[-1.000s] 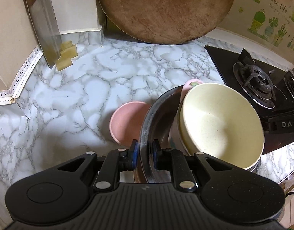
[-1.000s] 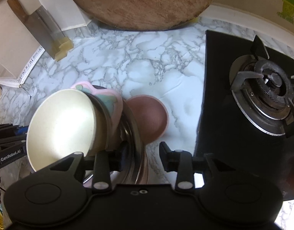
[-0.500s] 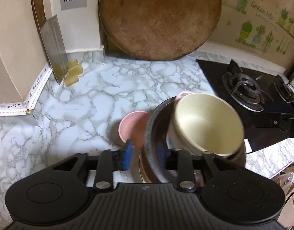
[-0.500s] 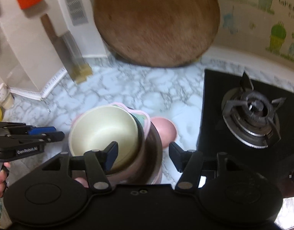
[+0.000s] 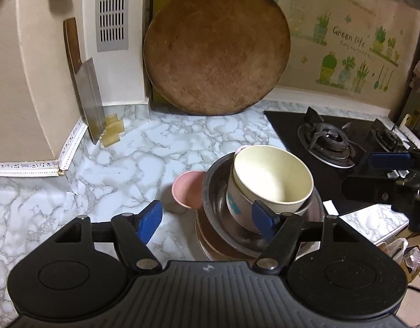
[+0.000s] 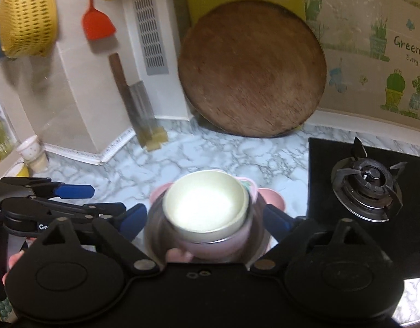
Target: Organize plates and bowls
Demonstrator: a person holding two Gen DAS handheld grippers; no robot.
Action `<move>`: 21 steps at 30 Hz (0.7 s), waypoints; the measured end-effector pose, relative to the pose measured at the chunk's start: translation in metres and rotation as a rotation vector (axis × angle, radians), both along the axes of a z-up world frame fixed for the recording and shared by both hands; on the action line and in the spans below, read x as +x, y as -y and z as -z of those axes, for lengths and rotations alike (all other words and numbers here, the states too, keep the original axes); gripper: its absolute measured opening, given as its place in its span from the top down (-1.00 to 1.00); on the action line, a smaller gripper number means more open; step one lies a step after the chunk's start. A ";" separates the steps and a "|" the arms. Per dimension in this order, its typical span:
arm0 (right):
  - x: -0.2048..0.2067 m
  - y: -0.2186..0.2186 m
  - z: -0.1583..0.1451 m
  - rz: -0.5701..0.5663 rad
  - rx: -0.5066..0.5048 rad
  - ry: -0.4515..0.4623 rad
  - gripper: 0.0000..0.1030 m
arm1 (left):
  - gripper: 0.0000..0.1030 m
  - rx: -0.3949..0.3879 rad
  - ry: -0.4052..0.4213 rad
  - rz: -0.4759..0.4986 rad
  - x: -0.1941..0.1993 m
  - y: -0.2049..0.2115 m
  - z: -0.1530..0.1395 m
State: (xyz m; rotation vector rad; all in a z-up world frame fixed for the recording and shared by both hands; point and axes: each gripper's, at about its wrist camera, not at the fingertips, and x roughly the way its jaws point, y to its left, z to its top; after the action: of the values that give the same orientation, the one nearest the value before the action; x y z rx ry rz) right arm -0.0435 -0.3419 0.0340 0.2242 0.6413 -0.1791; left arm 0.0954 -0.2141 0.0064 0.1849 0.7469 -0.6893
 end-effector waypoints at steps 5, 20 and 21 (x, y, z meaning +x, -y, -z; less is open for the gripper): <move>-0.017 -0.019 -0.001 0.000 -0.044 0.072 -0.99 | -0.53 -0.042 0.014 -0.012 -0.014 -0.013 -0.006; -0.048 -0.042 -0.002 0.021 -0.069 0.154 -1.00 | -0.98 -0.119 0.032 -0.026 -0.044 -0.034 -0.011; -0.049 -0.042 -0.002 0.025 -0.063 0.155 -1.00 | -0.98 -0.118 0.028 -0.030 -0.045 -0.035 -0.010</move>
State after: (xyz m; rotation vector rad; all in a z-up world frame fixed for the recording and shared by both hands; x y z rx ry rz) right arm -0.0927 -0.2997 0.0359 0.1830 0.4788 -0.2041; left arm 0.0503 -0.1790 0.0163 0.0755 0.6791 -0.6992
